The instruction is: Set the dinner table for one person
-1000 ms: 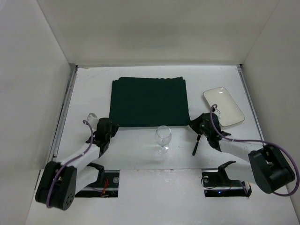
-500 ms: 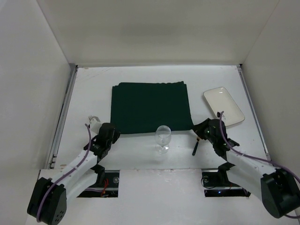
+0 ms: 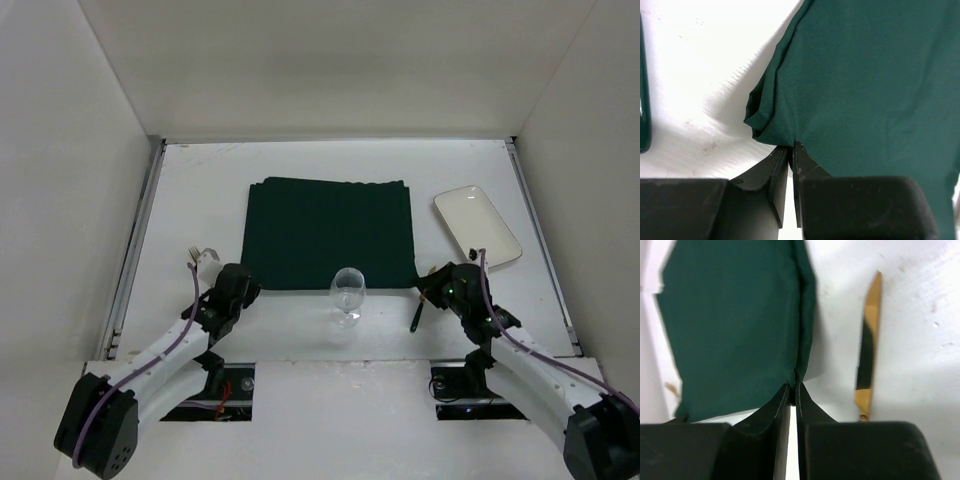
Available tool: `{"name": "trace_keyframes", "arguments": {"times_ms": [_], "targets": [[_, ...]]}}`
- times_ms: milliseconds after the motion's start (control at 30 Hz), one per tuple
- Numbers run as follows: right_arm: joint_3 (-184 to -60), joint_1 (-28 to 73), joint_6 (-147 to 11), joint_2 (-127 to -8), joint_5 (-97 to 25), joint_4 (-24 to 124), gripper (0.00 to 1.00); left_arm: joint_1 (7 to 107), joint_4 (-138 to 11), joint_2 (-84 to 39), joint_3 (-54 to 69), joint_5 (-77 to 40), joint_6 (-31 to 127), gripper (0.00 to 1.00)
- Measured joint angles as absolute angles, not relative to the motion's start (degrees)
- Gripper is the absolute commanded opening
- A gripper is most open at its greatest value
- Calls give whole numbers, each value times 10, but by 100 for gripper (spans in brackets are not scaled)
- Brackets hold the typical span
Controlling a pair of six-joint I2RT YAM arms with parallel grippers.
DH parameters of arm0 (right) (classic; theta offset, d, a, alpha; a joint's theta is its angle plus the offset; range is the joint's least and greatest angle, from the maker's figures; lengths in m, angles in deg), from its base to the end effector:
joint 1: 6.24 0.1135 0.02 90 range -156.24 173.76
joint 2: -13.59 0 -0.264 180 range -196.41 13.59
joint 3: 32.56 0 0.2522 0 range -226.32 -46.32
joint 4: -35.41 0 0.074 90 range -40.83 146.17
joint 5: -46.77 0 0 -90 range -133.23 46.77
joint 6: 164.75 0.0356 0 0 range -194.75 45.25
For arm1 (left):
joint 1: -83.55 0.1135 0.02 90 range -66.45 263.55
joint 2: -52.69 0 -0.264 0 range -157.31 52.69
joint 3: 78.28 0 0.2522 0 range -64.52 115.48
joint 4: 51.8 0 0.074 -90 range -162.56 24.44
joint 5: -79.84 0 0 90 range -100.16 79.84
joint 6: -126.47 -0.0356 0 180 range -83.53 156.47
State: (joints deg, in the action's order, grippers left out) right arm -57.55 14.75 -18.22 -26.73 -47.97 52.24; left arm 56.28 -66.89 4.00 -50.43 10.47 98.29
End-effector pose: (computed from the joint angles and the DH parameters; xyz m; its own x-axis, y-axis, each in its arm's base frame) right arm 0.1454 0.0526 0.1594 -0.5174 0.6919 -0.5036 0.2537 0.6860 0.6819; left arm 0.1554 -0.0660 0.1591 -0.4008 -0.7215 -0.5646 -0.3770 0.6916 -0.6161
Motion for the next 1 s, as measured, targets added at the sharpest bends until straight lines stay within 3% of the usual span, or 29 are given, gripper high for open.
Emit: {"name": "trace_keyframes", "arguments": {"times_ms": [200, 433, 633, 733, 800, 900, 1000], "targets": [[-576, 147, -187, -300, -508, 526, 27, 563, -713, 84, -504, 133, 982, 13], [-581, 147, -203, -339, -522, 527, 51, 549, -767, 123, -504, 173, 978, 39], [-624, 151, -225, -344, -524, 535, 58, 509, -778, 159, -483, 195, 964, 39], [-650, 165, -241, -336, -527, 541, 59, 480, -770, 152, -465, 210, 951, 30], [-669, 177, -256, -328, -530, 556, 54, 462, -756, 133, -455, 218, 938, 21], [-707, 195, -286, -323, -541, 593, 23, 441, -720, 86, -440, 223, 909, 12], [-745, 227, -305, -315, -555, 633, 13, 428, -669, 35, -434, 220, 876, 11]]}}
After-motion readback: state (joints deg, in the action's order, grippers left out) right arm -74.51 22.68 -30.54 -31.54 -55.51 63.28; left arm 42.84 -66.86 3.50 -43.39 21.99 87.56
